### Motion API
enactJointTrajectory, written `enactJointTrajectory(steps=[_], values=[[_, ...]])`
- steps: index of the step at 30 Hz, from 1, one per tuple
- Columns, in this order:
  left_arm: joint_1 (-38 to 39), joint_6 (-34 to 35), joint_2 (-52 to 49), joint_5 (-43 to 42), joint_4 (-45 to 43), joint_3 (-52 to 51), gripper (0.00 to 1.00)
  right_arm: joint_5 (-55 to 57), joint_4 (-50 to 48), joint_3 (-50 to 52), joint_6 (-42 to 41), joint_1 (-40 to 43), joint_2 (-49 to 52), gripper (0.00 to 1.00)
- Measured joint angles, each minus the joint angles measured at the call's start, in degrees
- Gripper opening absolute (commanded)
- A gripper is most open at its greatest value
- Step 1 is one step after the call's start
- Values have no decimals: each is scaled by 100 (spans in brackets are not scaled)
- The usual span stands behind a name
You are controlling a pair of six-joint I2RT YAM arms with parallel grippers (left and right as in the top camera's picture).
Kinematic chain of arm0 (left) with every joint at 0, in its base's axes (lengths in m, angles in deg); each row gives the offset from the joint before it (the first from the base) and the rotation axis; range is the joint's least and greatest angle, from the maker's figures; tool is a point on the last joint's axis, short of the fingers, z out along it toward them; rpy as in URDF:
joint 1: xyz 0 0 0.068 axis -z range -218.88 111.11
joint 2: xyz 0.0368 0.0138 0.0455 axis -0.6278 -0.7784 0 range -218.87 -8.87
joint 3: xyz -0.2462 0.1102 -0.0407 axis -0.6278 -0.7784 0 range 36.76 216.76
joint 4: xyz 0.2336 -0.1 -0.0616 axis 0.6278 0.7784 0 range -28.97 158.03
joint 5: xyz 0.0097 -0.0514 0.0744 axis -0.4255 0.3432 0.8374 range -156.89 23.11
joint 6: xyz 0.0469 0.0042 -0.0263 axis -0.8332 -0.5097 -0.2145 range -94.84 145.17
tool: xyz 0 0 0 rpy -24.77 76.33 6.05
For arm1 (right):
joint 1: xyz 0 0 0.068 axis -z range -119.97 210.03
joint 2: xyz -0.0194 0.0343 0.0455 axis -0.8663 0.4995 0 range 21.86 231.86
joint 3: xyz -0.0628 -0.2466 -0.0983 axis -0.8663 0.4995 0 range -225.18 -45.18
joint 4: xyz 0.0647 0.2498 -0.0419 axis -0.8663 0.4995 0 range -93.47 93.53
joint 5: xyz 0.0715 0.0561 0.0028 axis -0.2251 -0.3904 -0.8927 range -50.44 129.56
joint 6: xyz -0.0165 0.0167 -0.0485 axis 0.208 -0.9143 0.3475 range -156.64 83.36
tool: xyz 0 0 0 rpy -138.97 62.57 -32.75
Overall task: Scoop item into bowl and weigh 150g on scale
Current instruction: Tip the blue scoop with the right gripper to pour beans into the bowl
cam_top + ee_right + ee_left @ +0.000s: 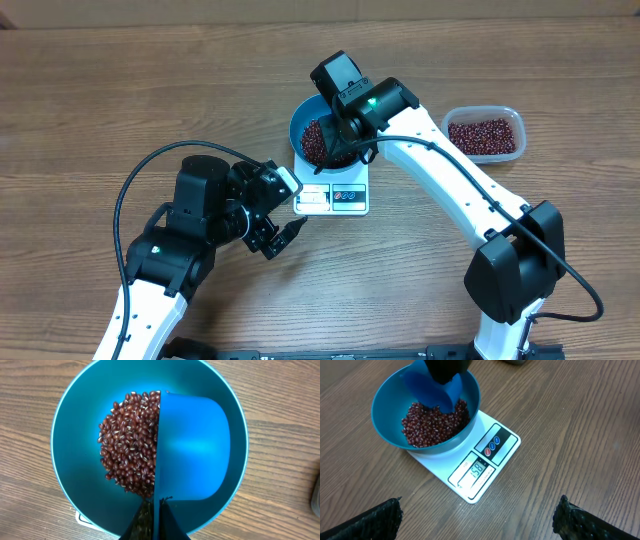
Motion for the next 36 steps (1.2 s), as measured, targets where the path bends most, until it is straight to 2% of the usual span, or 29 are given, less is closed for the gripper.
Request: enactJointTrajectory(steps=[36], values=[[0, 0, 0, 0, 0, 0, 100, -1587, -157, 0, 2, 2, 0, 4]])
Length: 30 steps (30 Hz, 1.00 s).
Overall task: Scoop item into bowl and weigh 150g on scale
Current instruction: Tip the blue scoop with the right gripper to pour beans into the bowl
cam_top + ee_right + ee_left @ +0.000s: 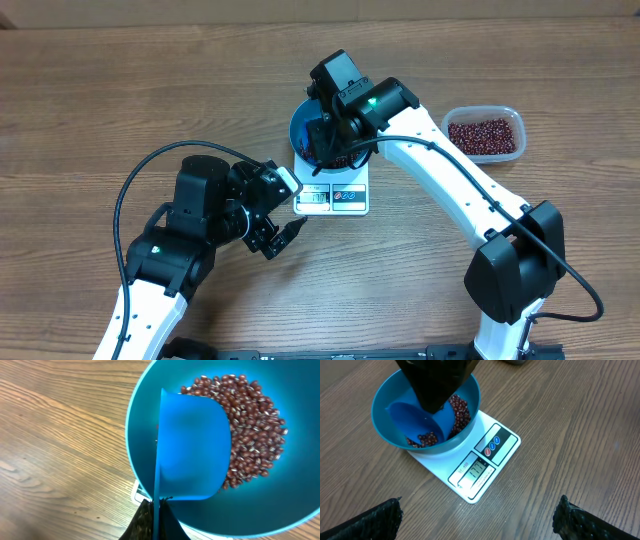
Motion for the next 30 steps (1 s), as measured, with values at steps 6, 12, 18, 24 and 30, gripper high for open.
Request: enactJointTrajectory(steps=[6, 12, 18, 24, 30], values=[[0, 0, 0, 0, 0, 0, 100, -151, -138, 2, -4, 2, 0, 4], [0, 0, 0, 0, 0, 0, 100, -234, -170, 0, -42, 83, 0, 4], [0, 0, 0, 0, 0, 0, 100, -439, -170, 0, -221, 350, 0, 4], [0, 0, 0, 0, 0, 0, 99, -767, -170, 2, -280, 629, 0, 4], [0, 0, 0, 0, 0, 0, 100, -866, -170, 2, -284, 675, 0, 4]])
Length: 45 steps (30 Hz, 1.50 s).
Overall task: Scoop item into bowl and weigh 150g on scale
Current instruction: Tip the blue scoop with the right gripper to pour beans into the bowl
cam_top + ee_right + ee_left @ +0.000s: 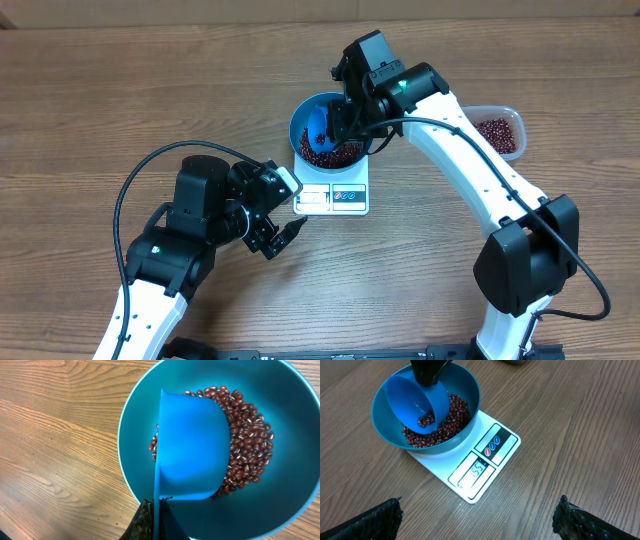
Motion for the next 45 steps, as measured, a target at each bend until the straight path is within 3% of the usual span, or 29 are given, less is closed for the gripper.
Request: enactJointTrajectory(steps=[8, 30, 45], values=[[0, 0, 0, 0, 0, 0, 100, -28, -2, -2, 55, 0, 0, 4], [0, 0, 0, 0, 0, 0, 100, 1185, 83, -2, 238, -33, 20, 4], [0, -2, 0, 0, 0, 0, 100, 1429, 105, -2, 267, -599, 337, 4]])
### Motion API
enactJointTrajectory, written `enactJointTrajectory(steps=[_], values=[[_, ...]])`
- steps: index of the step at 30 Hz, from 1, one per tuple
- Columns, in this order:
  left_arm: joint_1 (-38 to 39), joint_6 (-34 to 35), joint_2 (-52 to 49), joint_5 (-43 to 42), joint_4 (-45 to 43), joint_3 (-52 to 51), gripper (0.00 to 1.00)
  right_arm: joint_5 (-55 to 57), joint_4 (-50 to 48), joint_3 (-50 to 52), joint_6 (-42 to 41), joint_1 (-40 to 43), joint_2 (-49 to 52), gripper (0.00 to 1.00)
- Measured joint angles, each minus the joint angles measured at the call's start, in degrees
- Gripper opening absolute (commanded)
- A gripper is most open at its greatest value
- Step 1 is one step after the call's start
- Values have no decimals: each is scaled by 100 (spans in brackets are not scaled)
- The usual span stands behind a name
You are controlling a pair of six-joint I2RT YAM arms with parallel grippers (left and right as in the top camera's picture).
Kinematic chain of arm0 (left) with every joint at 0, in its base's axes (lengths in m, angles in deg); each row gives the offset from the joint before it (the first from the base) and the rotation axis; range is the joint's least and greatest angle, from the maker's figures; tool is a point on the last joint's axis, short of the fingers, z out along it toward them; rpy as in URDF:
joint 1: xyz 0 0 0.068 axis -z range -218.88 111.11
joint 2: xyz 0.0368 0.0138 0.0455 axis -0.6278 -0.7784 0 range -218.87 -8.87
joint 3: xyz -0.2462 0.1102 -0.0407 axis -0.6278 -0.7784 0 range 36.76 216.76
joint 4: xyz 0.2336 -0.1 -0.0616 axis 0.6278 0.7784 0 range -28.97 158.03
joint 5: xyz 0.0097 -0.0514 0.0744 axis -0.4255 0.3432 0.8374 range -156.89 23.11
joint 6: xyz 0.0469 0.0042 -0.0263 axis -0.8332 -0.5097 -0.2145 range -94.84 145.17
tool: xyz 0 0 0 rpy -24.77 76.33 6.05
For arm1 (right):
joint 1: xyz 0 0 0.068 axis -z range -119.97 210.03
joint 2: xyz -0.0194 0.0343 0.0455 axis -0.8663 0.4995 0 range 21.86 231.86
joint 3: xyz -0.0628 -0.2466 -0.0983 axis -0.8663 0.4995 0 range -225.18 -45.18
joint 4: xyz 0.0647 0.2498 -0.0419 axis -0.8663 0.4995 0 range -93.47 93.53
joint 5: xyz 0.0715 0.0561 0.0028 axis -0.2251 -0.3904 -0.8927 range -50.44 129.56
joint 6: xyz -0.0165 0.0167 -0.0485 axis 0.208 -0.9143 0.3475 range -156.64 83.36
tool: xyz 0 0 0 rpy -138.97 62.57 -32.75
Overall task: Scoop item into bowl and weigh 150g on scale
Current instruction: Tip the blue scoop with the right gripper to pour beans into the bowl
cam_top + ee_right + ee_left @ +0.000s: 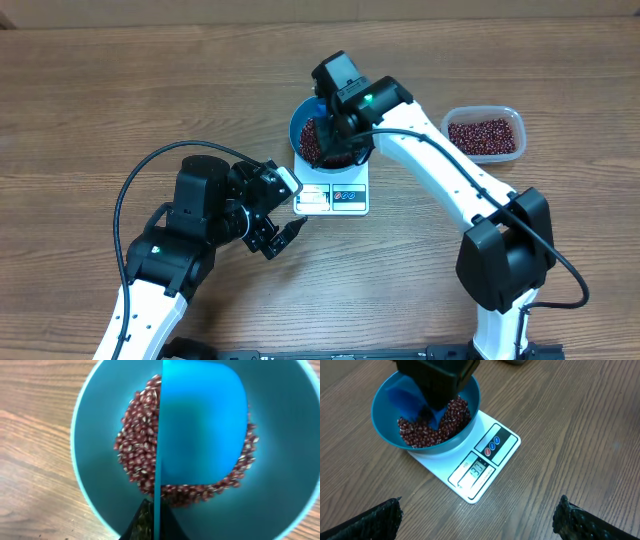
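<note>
A blue bowl of red beans stands on a white scale; its display shows digits too blurred to read. My right gripper is shut on the handle of a blue scoop, which is down inside the bowl over the beans. The scoop shows at the bowl's far left in the left wrist view. My left gripper stands open over bare table in front of the scale, its fingers wide apart and holding nothing.
A clear tub of red beans sits at the right of the table. The left arm's black cable loops over the table to the left of the scale.
My right gripper with the scoop has shifted left and lower over the bowl, the scoop now among the beans. The scale's reading has changed from about 155. The left arm has not moved.
The scoop stood in the bowl with the scale reading about 158. Then it was tilted at the bowl's left with a few beans in it. Then it was raised with beans, the scale near 155. Now it is back down in the bowl.
</note>
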Motion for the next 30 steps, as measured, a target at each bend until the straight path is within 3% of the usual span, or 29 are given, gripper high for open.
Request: enactJointTrajectory(steps=[20, 30], values=[[0, 2, 0, 0, 0, 0, 100, -2208, 50, 0, 46, 1036, 0, 4], [0, 2, 0, 0, 0, 0, 100, -2933, 50, 0, 236, 1130, 0, 4]])
